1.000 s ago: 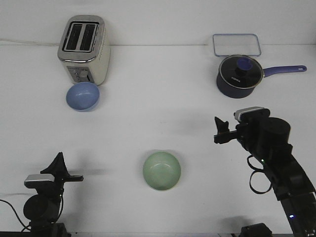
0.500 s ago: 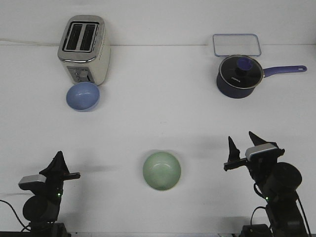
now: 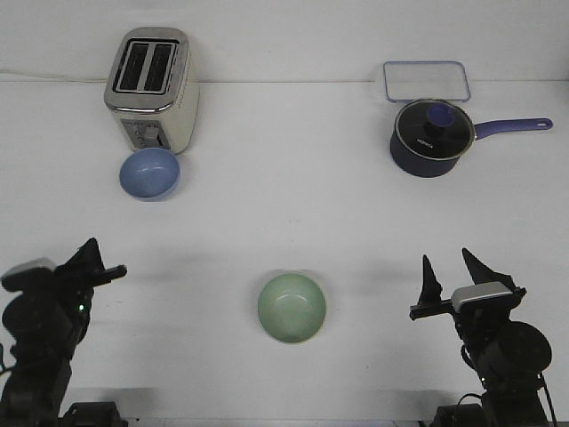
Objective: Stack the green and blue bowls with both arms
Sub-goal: 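Reach the left gripper forward to the light blue bowl by the toaster, then grasp the blue bowl rim with the left gripper and lift it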
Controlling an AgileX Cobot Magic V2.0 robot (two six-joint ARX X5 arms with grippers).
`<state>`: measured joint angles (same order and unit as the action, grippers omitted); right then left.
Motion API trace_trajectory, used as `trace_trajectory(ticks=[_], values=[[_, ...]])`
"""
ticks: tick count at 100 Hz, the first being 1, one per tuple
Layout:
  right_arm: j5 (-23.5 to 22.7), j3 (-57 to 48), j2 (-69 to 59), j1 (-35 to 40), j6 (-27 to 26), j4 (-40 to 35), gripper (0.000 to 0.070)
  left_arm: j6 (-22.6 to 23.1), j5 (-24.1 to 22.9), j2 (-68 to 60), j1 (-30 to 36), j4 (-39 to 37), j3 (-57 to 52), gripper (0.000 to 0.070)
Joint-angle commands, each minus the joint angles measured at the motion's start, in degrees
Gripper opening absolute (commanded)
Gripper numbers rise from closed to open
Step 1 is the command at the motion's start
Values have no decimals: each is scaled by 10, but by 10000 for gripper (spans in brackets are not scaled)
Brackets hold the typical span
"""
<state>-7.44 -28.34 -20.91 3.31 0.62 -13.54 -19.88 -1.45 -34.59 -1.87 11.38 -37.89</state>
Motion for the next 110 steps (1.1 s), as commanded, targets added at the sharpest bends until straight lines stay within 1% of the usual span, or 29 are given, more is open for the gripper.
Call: trace_trajectory(ticks=[1,8,11,14,19,20,21,26,29,32,50,63,70,90,110], values=[[1,-5,-2,1,-6,7,479,39,3,-102,-2,24,-70,14],[0,-5,-1,1,-8,8,479,54,3,-184,-2,49,-131,25],[0,-5,-1,1,-9,9,479,56,3,-217,-2,57,-156,58],[0,-5,-1,2,-9,10,479,56,3,-247,-2,65,-179,131],[0,-5,-1,2,-9,11,479,56,6,-296,-4,78,-218,308],[0,-5,-1,2,-9,11,479,56,7,-306,-4,81,-226,326],[0,-5,-1,2,-9,11,479,57,10,-316,-4,83,-233,388],[0,-5,-1,2,-9,12,479,63,25,-358,-7,92,-268,557],[0,-5,-1,2,-9,12,479,70,36,-383,-8,97,-289,623],[0,-5,-1,3,-9,12,479,76,44,-406,-9,102,-308,656],[0,-5,7,5,-9,13,479,80,50,-539,-25,150,-420,663],[0,-5,7,5,-12,15,479,99,50,-620,-38,191,-484,663],[0,-5,7,5,-12,16,479,102,50,-657,-44,204,-508,663],[0,-5,7,5,-13,17,479,102,51,-733,-58,195,-527,663],[0,-5,7,5,-13,17,479,101,52,-783,-60,162,-528,663]])
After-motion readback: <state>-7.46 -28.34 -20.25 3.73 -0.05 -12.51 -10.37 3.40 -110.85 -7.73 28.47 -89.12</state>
